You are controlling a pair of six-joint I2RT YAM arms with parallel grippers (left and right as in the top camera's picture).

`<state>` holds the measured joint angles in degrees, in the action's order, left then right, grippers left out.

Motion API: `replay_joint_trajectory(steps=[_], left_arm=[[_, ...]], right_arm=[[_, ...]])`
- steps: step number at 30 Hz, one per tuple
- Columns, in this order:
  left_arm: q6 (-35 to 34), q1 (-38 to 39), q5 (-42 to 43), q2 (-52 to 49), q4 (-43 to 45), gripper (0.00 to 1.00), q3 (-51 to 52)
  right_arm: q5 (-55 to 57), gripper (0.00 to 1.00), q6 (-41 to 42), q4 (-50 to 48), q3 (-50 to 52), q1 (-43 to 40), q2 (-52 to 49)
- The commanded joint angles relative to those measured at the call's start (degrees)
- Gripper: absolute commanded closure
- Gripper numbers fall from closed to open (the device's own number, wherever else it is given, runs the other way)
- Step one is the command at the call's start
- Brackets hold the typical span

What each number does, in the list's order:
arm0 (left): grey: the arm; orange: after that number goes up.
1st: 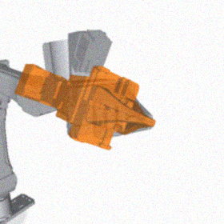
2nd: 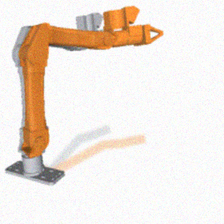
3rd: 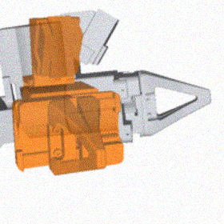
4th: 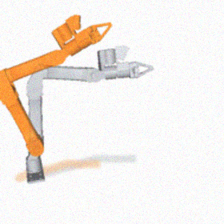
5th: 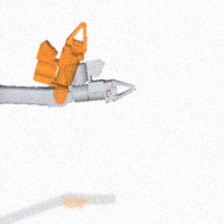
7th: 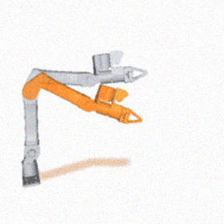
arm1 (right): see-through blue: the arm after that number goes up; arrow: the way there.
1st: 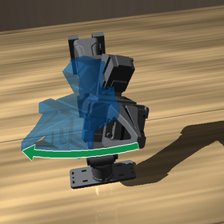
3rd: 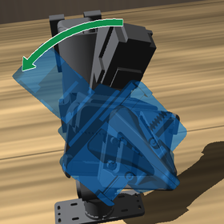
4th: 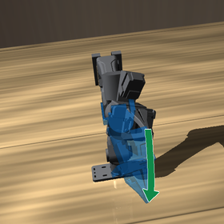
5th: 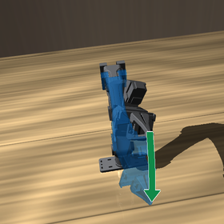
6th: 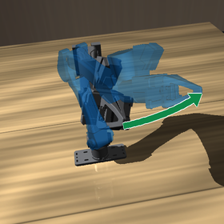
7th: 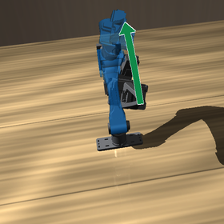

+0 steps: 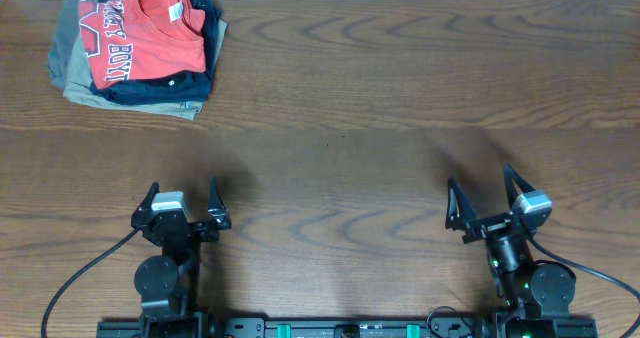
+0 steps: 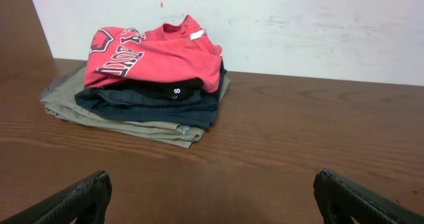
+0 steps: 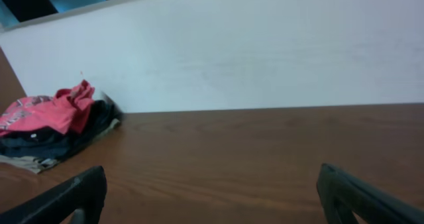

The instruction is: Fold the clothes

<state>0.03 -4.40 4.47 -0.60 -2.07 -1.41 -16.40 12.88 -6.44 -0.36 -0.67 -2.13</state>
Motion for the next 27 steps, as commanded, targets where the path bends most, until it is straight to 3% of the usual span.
replay_joint_trajectory(steps=[1, 12, 15, 27], left_arm=[[0.4, -0.2, 0.4, 0.4, -1.5, 0.02, 1.2], [0.4, -0.2, 0.4, 0.4, -1.5, 0.02, 1.2], [0.4, -0.2, 0.4, 0.4, -1.5, 0.02, 1.2], [0.4, -0.2, 0.4, 0.4, -1.5, 0.02, 1.2]], right_arm=[[3.2, 0.01, -0.7, -0.6, 0.1, 0.7, 1.9], [17.2, 0.01, -0.7, 5.2, 0.1, 2.6, 1.9], [16.7, 0.01, -0.7, 11.1, 0.0, 2.8, 1.9], [16.2, 0.01, -0.8, 10.7, 0.1, 2.1, 1.9]])
